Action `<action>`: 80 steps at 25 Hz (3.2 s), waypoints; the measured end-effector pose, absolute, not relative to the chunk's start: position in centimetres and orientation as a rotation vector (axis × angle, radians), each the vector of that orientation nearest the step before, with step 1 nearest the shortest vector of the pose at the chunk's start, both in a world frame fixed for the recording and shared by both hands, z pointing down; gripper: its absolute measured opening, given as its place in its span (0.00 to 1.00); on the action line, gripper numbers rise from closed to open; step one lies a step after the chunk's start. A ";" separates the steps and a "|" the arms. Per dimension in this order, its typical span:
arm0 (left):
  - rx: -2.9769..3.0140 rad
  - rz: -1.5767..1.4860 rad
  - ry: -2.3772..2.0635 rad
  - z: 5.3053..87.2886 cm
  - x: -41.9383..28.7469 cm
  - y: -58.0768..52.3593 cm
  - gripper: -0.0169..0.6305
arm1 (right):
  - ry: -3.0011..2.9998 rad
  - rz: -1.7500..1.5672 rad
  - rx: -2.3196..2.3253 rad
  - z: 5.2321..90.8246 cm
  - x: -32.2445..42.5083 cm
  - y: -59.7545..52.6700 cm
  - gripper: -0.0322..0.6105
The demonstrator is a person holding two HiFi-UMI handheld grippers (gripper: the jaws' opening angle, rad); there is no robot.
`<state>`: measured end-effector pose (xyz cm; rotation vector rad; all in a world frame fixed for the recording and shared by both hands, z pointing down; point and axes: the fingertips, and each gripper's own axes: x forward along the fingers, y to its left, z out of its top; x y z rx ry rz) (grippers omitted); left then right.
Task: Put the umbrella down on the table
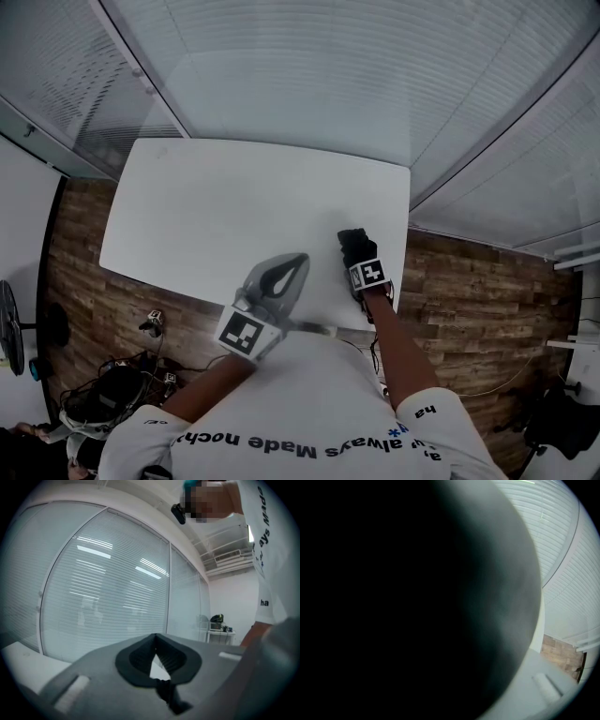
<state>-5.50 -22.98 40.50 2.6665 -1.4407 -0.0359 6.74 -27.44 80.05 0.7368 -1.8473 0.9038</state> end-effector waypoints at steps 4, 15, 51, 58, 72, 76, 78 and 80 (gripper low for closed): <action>2.663 -0.035 -1.444 40.7 -5.5 -23.1 0.03 | -1.830 0.908 0.731 80.6 7.0 -27.2 0.41; 2.662 -0.034 -1.448 40.6 -5.0 -22.9 0.03 | -1.803 0.922 0.734 81.3 8.0 -26.3 0.42; 2.663 -0.048 -1.400 40.8 -4.2 -22.5 0.03 | -2.124 0.763 0.867 69.5 8.7 -25.7 0.40; 2.671 -0.055 -1.389 40.5 -3.8 -22.7 0.03 | -2.450 0.518 1.030 58.0 8.3 -26.7 0.34; 2.691 -0.063 -1.355 40.2 -3.6 -22.7 0.03 | -2.830 0.070 1.127 39.4 5.9 -22.7 0.22; 2.698 -0.068 -1.353 40.1 -3.6 -22.6 0.03 | -2.854 0.056 1.119 38.6 5.2 -21.9 0.18; 2.694 -0.071 -1.358 39.9 -3.6 -22.6 0.03 | -2.860 0.055 1.126 38.2 5.0 -21.9 0.17; 2.693 -0.074 -1.364 39.8 -3.5 -22.7 0.03 | -2.859 0.051 1.125 38.1 5.0 -21.9 0.17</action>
